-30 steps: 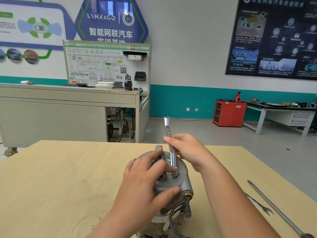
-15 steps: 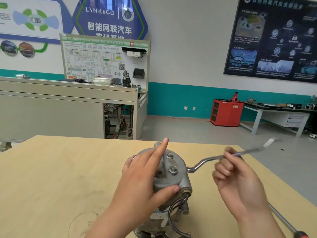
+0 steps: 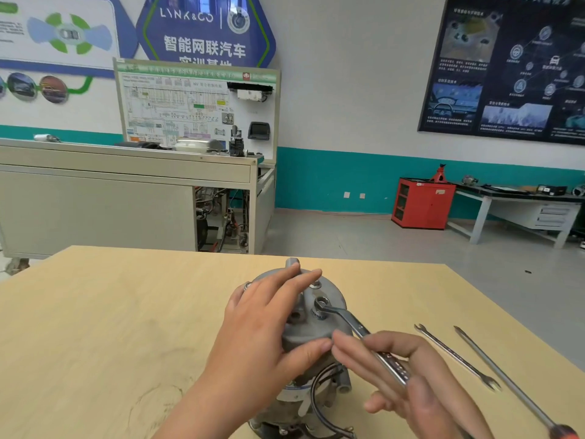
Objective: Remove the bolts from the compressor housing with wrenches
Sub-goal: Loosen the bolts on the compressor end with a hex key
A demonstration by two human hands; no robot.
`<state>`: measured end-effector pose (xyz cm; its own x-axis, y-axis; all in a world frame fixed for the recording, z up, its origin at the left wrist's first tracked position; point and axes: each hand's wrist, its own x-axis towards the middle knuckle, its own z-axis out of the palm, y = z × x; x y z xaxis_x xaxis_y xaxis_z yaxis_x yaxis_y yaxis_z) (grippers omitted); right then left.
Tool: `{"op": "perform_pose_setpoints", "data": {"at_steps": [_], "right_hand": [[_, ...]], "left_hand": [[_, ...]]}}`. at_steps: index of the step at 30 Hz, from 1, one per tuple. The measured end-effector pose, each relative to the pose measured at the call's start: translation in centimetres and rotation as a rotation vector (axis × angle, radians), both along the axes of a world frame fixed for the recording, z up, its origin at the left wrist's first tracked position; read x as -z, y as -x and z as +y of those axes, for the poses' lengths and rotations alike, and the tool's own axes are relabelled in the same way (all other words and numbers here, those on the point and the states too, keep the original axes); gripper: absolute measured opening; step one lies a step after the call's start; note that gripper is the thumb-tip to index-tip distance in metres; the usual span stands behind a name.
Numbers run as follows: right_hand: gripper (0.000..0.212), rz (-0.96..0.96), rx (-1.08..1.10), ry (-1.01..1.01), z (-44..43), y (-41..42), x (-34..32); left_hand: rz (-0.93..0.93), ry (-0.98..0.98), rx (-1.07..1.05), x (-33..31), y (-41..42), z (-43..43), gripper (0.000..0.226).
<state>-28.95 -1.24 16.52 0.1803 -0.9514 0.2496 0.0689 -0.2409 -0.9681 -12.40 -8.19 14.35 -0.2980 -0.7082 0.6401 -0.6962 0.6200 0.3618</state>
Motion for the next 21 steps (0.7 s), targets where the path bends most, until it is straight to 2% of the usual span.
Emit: {"op": "perform_pose_setpoints", "data": {"at_steps": [3,6,8,12,15,18,21], "right_hand": [[0.107,0.094,0.065,0.051,0.4,-0.3,0.2],[0.091,0.199,0.115,0.055,0.5,-0.4,0.6],[0.1,0.232,0.117,0.052,0.8,-0.6,0.5],[0.107,0.158,0.173,0.027,0.4,0.3,-0.5],[0.104,0.102,0.091,0.036,-0.1,1.9,-0.3],[0.082,-0.013,0.055,0.07,-0.6,2.6,0.5],[0.041,-0.267,0.271,0.105,-4.1,3.0,1.6]], "left_hand": [[0.01,-0.001,0.003,0.0,-0.1,0.0,0.057],[0.017,-0.005,0.001,0.0,0.0,0.0,0.047],[0.024,-0.013,0.002,0.0,0.0,0.0,0.04],[0.032,-0.02,0.008,0.1,-0.1,-0.1,0.038],[0.032,-0.026,0.006,0.1,0.0,-0.1,0.037],[0.027,-0.037,0.006,0.0,0.0,-0.1,0.033],[0.018,-0.044,0.007,0.1,-0.2,-0.2,0.033]]}}
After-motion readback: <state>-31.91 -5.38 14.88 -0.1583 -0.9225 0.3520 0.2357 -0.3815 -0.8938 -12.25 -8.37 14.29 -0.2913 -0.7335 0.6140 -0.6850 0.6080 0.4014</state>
